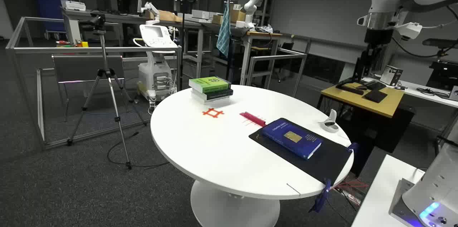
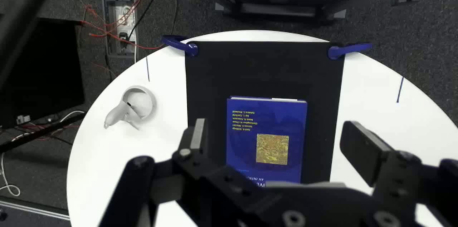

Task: Open the book

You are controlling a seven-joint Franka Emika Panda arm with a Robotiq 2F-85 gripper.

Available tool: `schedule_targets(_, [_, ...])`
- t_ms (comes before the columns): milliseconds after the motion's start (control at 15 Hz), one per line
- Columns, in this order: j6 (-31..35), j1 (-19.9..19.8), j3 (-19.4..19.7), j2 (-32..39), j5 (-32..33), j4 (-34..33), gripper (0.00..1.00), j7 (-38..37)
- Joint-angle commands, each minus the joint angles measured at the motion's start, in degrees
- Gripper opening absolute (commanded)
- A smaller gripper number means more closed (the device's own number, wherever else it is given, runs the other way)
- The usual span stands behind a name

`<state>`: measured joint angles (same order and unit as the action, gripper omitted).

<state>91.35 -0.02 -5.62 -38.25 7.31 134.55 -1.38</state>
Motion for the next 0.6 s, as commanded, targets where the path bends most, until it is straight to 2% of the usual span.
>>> schedule_targets(0, [-0.22,0.99,0.70,0.13,0.39,-0.17,1.00,-0.48])
schedule_targets(400, [-0.22,0.99,0.70,0.08,0.39,-0.18,1.00,-0.48])
schedule_targets(533, [4.61,1.64,2.37,-0.83,-1.71,2.00,1.00,0.59])
